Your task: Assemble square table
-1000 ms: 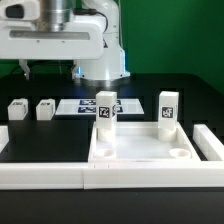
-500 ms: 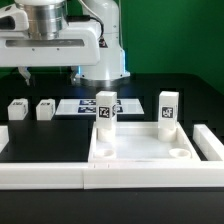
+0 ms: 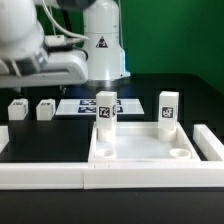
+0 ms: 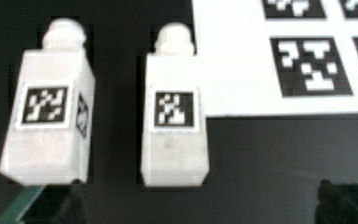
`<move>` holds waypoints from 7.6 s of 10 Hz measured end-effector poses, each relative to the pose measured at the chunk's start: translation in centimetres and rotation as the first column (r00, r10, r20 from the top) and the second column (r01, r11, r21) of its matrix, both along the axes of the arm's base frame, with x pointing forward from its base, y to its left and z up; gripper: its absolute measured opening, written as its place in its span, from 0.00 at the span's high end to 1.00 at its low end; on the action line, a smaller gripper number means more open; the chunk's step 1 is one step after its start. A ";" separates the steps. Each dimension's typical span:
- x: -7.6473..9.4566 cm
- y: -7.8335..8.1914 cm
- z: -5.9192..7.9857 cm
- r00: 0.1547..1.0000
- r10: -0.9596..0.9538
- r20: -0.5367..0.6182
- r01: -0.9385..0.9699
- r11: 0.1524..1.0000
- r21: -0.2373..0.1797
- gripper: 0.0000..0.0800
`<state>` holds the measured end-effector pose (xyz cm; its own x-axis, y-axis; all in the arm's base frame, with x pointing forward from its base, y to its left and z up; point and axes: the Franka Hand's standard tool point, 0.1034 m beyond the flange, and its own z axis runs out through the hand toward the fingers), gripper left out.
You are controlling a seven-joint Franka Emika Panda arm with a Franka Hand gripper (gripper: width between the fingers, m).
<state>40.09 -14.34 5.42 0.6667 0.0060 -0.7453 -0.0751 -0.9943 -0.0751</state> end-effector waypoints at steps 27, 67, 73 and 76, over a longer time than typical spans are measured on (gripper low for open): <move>-0.8 1.1 3.6 0.982 0.190 -0.001 -0.186 0.963 0.193 0.64; 21.4 22.4 4.1 0.153 0.033 0.988 0.017 0.999 -0.036 0.64; 21.5 22.9 3.8 0.138 0.036 0.990 0.014 0.999 -0.039 0.64; 21.3 22.9 3.1 0.143 0.039 0.989 0.014 0.999 -0.041 0.64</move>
Offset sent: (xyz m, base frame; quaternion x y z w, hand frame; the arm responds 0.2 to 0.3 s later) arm 0.0000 0.0000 0.0000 0.0000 0.0000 0.0000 1.0000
